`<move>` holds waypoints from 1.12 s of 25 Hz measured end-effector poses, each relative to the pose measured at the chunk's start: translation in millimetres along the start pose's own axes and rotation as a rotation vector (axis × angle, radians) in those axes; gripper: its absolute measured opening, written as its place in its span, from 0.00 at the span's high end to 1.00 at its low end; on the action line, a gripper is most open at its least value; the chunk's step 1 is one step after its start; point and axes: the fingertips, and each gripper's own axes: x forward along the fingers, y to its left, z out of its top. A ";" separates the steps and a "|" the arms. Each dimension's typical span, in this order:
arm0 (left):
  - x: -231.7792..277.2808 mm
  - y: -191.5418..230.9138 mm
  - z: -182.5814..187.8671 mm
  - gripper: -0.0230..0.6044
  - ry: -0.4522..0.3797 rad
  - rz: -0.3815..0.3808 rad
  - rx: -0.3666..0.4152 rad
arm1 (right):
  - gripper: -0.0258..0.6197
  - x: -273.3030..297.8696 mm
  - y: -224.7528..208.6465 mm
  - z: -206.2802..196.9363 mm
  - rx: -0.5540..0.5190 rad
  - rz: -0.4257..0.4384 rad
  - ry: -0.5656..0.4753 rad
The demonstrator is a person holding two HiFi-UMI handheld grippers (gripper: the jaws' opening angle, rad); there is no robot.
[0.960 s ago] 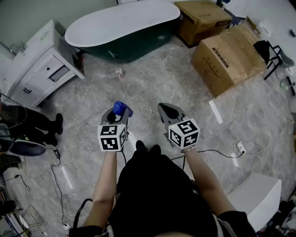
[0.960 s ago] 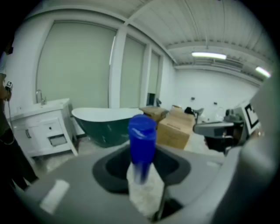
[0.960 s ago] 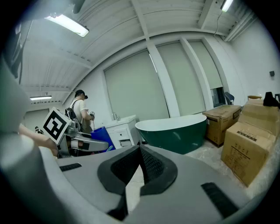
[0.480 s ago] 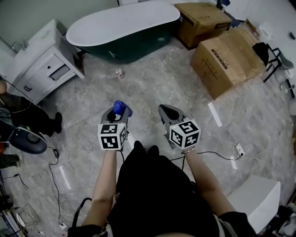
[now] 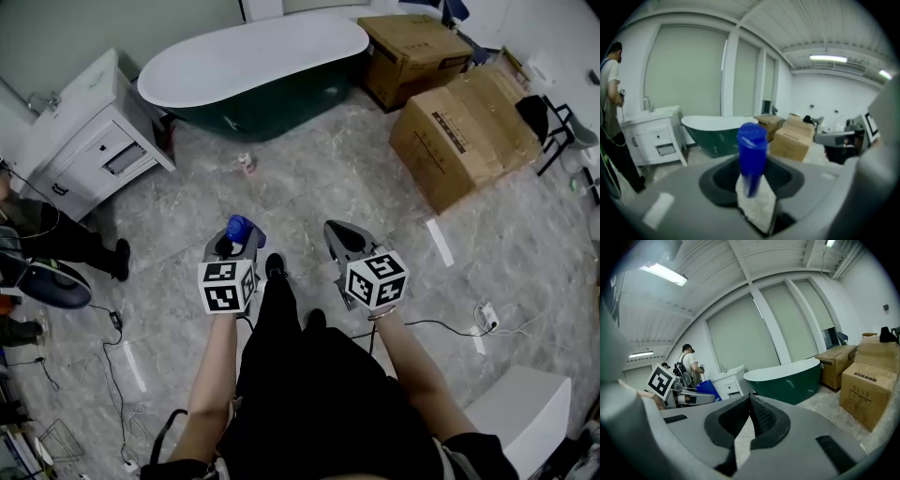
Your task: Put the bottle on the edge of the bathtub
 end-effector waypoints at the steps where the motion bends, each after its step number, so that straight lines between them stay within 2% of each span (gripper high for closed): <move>1: 6.1 5.1 0.9 0.72 0.001 0.002 -0.007 | 0.96 5.8 -3.7 0.2 0.006 -0.004 0.002; 7: 62.9 47.5 18.4 0.72 0.012 -0.015 -0.015 | 0.96 59.2 -26.1 11.8 0.020 -0.026 0.021; 17: 184.2 136.5 69.5 0.72 0.034 -0.054 -0.013 | 0.96 197.5 -69.8 59.4 0.065 -0.080 0.037; 22: 231.2 164.3 71.9 0.72 0.062 -0.083 0.001 | 0.96 244.3 -89.8 67.1 0.103 -0.107 0.040; 28: 293.4 185.5 60.2 0.72 0.088 -0.058 -0.002 | 0.96 286.1 -132.2 52.0 0.123 -0.112 0.080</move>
